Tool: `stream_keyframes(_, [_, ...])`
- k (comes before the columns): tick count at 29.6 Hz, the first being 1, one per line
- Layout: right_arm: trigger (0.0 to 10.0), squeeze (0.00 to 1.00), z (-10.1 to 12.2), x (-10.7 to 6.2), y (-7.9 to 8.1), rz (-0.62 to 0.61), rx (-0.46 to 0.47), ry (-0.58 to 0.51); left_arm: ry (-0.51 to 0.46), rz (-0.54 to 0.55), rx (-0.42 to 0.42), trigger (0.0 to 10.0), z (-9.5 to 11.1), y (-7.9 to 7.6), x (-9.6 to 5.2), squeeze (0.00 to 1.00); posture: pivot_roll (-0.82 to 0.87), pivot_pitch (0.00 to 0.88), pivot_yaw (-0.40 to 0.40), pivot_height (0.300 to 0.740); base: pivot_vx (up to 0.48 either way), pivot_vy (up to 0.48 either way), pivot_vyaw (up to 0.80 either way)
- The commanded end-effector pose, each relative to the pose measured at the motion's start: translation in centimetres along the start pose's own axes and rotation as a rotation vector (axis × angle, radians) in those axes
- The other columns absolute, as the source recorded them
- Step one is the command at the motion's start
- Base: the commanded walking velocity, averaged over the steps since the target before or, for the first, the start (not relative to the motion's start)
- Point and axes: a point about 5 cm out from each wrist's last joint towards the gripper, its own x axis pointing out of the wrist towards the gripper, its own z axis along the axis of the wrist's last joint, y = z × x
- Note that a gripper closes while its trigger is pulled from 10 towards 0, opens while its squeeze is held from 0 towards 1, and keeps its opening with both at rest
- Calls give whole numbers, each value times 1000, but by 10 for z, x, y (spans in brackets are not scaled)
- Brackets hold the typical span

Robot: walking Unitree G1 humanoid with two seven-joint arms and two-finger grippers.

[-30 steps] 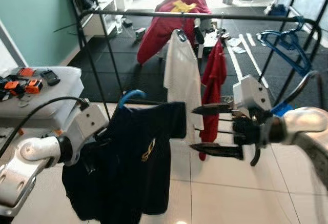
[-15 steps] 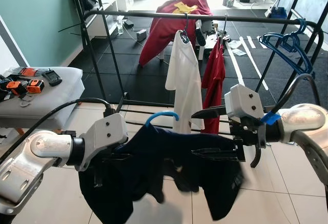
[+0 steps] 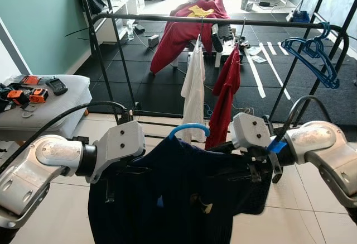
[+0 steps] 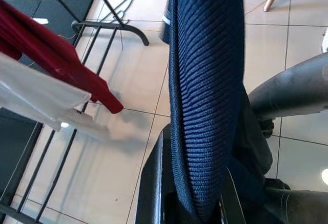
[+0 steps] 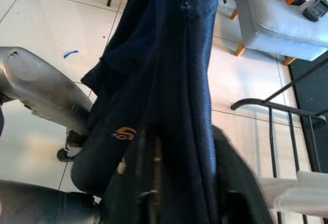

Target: Hang hanger

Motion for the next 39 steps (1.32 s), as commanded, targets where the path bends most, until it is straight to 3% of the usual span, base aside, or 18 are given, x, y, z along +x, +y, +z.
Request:
stream_keyframes(1, [0,0,-4,3,2,15,1,21,-24,-15,45,10000,10,2,-5,0,-104,6,38,740,0,0,0])
stream_keyframes(8, [0,0,-3,4,0,12,-8,10,-50,-27,39,10000,14,3,-7,0,-102,4,40,740,0,0,0])
stream_keyframes(10, [0,0,-2,4,0,8,-9,4,-75,-50,0,10000,15,3,-9,0,-101,5,43,740,0,0,0])
stream_keyframes(11, [0,0,-1,4,-1,5,-11,-3,-113,-60,-47,10000,18,5,-11,941,-101,6,43,740,0,0,0])
stream_keyframes(15, [0,0,1,3,-1,0,-12,-14,-144,-66,-86,10000,19,7,-14,1000,-100,7,45,740,0,0,0])
stream_keyframes(23, [0,0,11,-11,-7,-42,2,-102,-204,19,-199,10000,3,21,-41,1000,-104,10,49,740,0,0,0])
stream_keyframes(25, [0,0,19,-35,-15,-91,13,-163,-135,116,-241,10000,-20,28,-63,1000,-102,13,57,740,0,0,0])
stream_keyframes(26, [0,0,19,-35,-15,-91,13,-163,-135,116,-241,10000,-20,28,-63,1000,-102,13,57,740,0,0,0])
stream_keyframes(28, [0,0,26,-53,-18,-114,18,-210,-100,163,-260,10000,-33,29,-74,1000,-101,14,59,740,0,0,0])
stream_keyframes(35, [0,0,34,-79,-16,-126,23,-273,-93,184,-285,10000,-37,25,-80,1000,-100,16,58,740,0,0,0])
stream_keyframes(39, [0,0,34,-85,-14,-118,24,-267,-93,199,-278,10000,-37,27,-82,1000,-104,17,60,740,0,0,0])
